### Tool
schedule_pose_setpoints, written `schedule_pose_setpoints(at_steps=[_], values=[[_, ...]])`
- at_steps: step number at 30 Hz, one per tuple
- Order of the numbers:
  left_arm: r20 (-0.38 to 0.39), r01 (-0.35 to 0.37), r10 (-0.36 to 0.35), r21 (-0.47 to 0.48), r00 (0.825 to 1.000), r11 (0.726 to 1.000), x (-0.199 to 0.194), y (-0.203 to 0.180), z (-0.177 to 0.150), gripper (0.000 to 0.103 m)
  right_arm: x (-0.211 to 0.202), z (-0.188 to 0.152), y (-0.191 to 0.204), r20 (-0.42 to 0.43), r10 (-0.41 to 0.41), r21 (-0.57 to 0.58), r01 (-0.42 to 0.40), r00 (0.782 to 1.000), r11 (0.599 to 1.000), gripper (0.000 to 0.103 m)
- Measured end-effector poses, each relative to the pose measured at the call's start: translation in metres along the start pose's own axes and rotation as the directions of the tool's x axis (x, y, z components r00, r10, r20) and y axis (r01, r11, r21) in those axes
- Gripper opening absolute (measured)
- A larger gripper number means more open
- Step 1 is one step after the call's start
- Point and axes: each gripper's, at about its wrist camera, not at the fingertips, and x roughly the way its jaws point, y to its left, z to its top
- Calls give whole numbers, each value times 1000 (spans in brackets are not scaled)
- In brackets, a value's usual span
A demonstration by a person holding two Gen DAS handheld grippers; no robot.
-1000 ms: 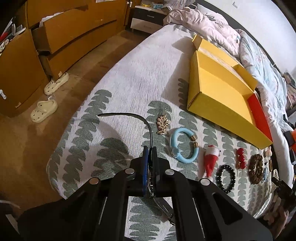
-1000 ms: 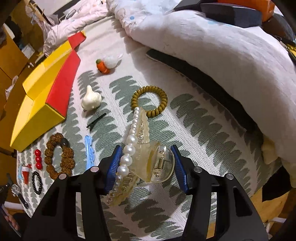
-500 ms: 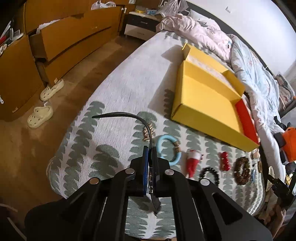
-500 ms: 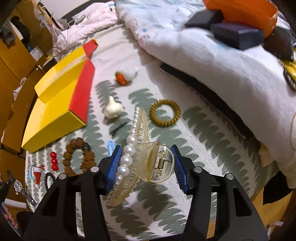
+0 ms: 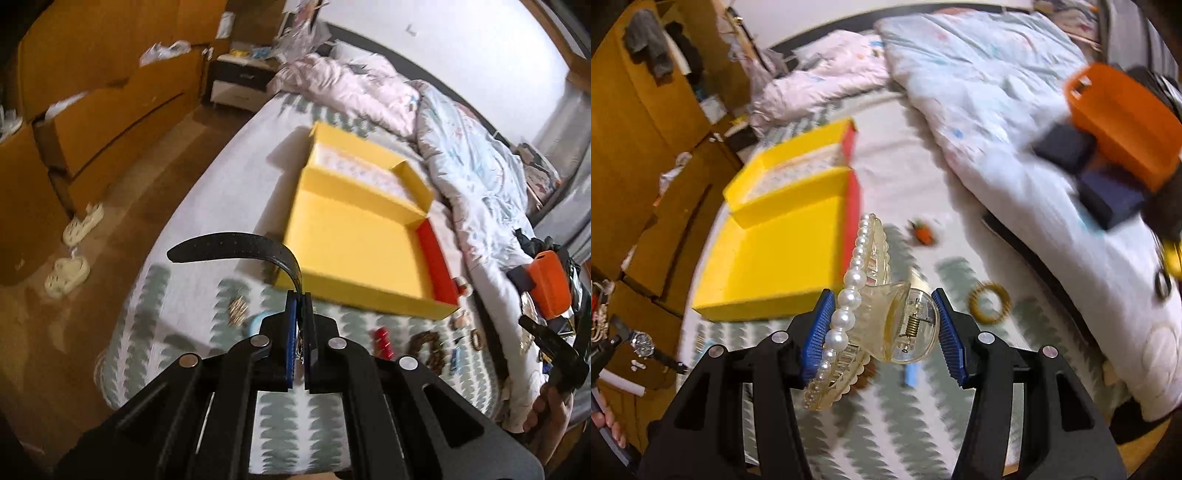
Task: Organize jewelry
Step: 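Lift the watch with left gripper while right gripper carries the claw clip to the yellow box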
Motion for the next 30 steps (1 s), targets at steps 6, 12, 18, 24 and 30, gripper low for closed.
schedule_pose_setpoints(at_steps=[6, 12, 18, 24, 30], values=[[38, 40, -43, 67, 998, 997, 3, -51, 42, 2, 23, 36, 47, -23, 66, -59, -67, 998, 996, 55], [-12, 103, -102, 124, 995, 987, 46, -100, 82, 2, 76, 71, 93, -101, 113, -94, -123, 988, 988, 55], [-101, 130, -116, 146, 988, 981, 105, -126, 104, 2, 129, 97, 121, -149, 116, -108, -132, 982, 985, 55], [-216, 174, -141, 142, 966, 974, 173, -136, 114, 2, 202, 112, 132, -226, 97, -114, -125, 969, 986, 55], [-273, 146, -105, 134, 956, 980, 233, -128, 117, 2, 264, 113, 128, -304, 54, -121, -94, 951, 988, 55]])
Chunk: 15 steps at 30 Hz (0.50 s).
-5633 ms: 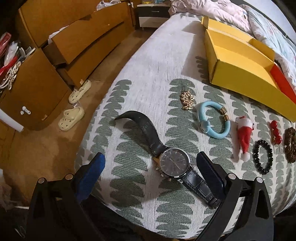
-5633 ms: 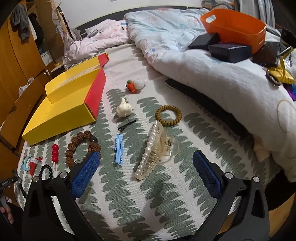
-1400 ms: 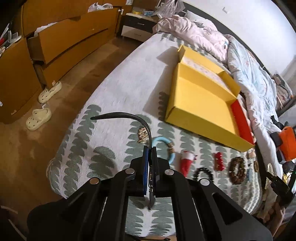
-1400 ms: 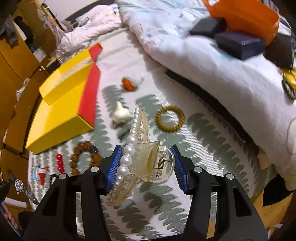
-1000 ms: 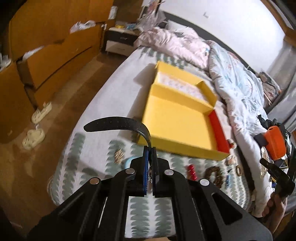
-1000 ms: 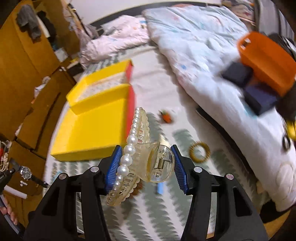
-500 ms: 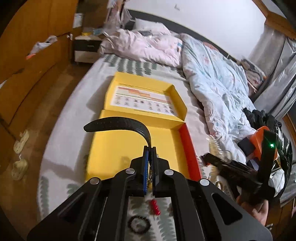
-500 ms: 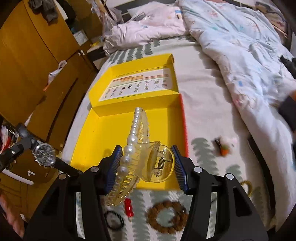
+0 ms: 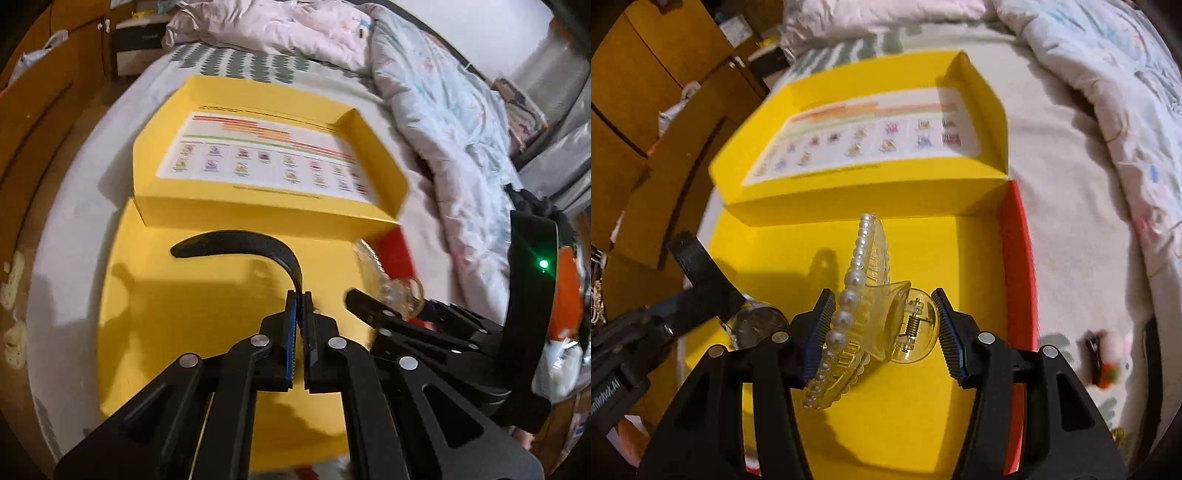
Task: Organize jewelry
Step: 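Lower the watch into the box and open left gripper while right gripper releases the clip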
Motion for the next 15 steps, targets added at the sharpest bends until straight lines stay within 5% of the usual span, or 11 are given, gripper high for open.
schedule_pose_setpoints(at_steps=[15], values=[[-61, -79, 81, 34, 995, 996, 53, 32, 22, 2, 62, 17, 3, -79, -43, -35, 40, 996, 999, 55]])
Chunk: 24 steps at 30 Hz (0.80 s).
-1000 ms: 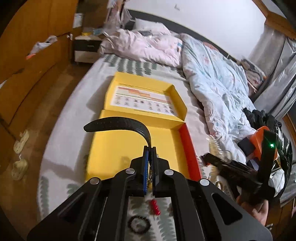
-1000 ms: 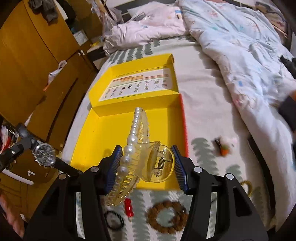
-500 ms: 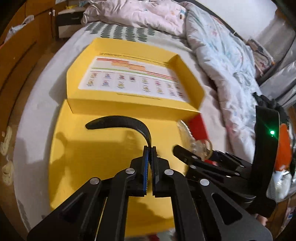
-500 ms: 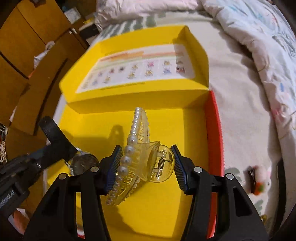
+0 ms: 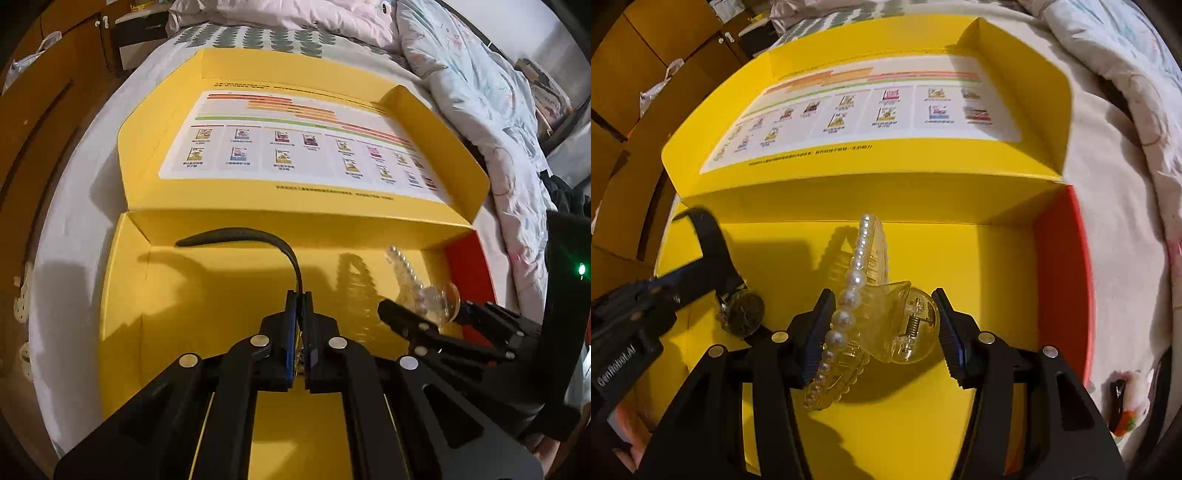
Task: Organize jewelry
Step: 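Lower the watch into the box and open left gripper while right gripper releases the clip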
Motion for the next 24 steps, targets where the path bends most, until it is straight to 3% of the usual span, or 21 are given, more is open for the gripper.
schedule_pose_setpoints(at_steps=[14, 24], values=[[-25, -49, 50, 29, 998, 998, 25, 13, 3, 8, 11, 13, 14, -10, -31, -5, 31, 999, 1000, 57], [17, -108, 107, 16, 994, 994, 13, 18, -4, 49, 2, 9, 12, -6, -39, -6, 39, 999, 999, 58]])
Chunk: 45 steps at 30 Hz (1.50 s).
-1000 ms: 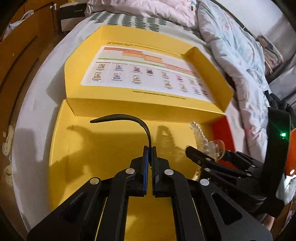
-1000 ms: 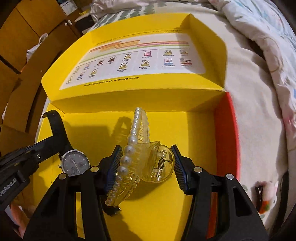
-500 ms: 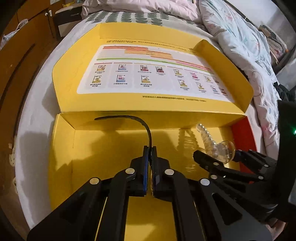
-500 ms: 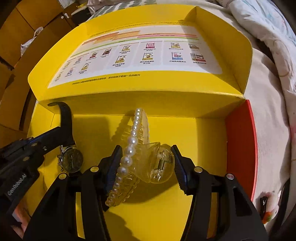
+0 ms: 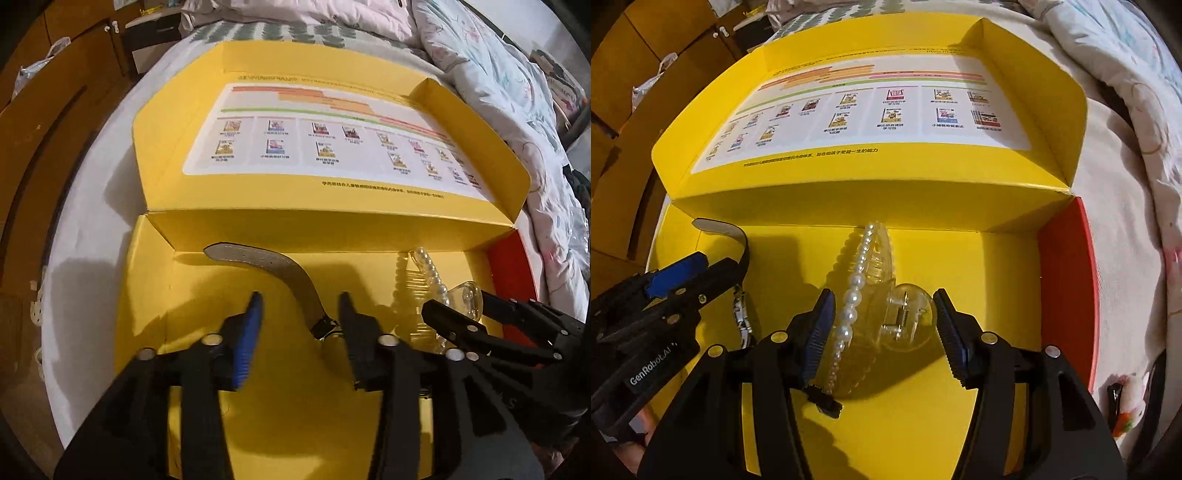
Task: Organize jewelry
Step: 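Lower the watch into the box and open left gripper while right gripper releases the clip, then withdraw both grippers from the box back over the remaining jewelry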
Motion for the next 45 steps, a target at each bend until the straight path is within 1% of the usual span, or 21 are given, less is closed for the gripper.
schedule_pose_setpoints(at_steps=[1, 4, 5, 6, 8, 12, 14, 17, 18, 21, 24, 27, 30, 32, 34, 37, 39, 41, 42, 43, 45], values=[[10, -7, 7, 3, 1000, 1000, -3, -1, -1, 50, -4, -1, -2, 4, 0, -1, 0, 1000, 1000, 58], [41, -28, 28, 9, 999, 1000, -12, -4, -3, 52, -14, -4, -4, 19, 9, 1, -9, 1000, 1000, 64], [52, -38, 37, 15, 998, 999, -16, -6, -5, 56, -19, -6, -5, 25, 10, 4, -10, 1000, 1000, 66], [60, -42, 41, 18, 997, 999, -18, -7, -5, 60, -22, -6, -5, 32, 11, 5, -11, 999, 1000, 66], [82, -53, 51, 20, 995, 998, -28, -9, -7, 61, -32, -9, -6, 46, 19, 7, -19, 999, 1000, 67], [128, -91, 87, 27, 988, 995, -47, -15, -15, 67, -55, -19, -5, 74, 33, 5, -33, 997, 999, 69], [146, -96, 92, 22, 985, 995, -59, -16, -20, 68, -66, -24, -4, 87, 35, 5, -36, 996, 999, 71], [169, -100, 98, 3, 981, 995, -79, -15, -27, 74, -88, -38, -3, 109, 35, -1, -35, 993, 999, 73], [178, -100, 99, -2, 979, 995, -84, -15, -30, 74, -94, -42, -2, 115, 37, -1, -37, 993, 999, 74], [225, -112, 111, -7, 968, 994, -110, -17, -44, 78, -120, -62, -3, 149, 36, -4, -36, 988, 999, 77], [273, -120, 118, -9, 955, 993, -132, -17, -63, 80, -139, -82, -4, 171, 21, -9, -20, 985, 1000, 78], [319, -126, 123, -14, 940, 992, -150, -14, -89, 86, -154, -102, -4, 191, 9, -16, -6, 982, 1000, 79], [357, -133, 134, -26, 925, 991, -164, -8, -114, 88, -165, -121, -3, 207, -16, -23, 21, 978, 1000, 79], [371, -135, 139, -36, 918, 990, -168, -5, -125, 89, -171, -133, -3, 215, -26, -26, 33, 976, 999, 79], [379, -136, 143, -46, 914, 990, -173, 0, -139, 90, -177, -144, -6, 228, -15, -24, 21, 974, 999, 79], [383, -134, 150, -69, 911, 989, -176, 11, -156, 92, -188, -160, -17, 245, -13, -13, 17, 969, 1000, 79], [368, -129, 151, -86, 917, 988, -176, 21, -167, 93, -194, -171, -28, 250, -18, 9, 16, 968, 1000, 80], [329, -99, 128, -105, 936, 990, -173, 36, -177, 93, -197, -182, -38, 251, -18, 25, 12, 968, 1000, 85], [312, -80, 112, -113, 944, 990, -172, 43, -180, 93, -198, -187, -41, 251, -29, 35, 21, 968, 999, 86], [269, -77, 108, -125, 957, 989, -167, 52, -184, 93, -198, -193, -45, 249, -45, 43, 35, 967, 998, 86], [231, -66, 95, -131, 968, 989, -161, 61, -197, 93, -195, -207, -53, 231, -58, 39, 50, 971, 998, 86]])
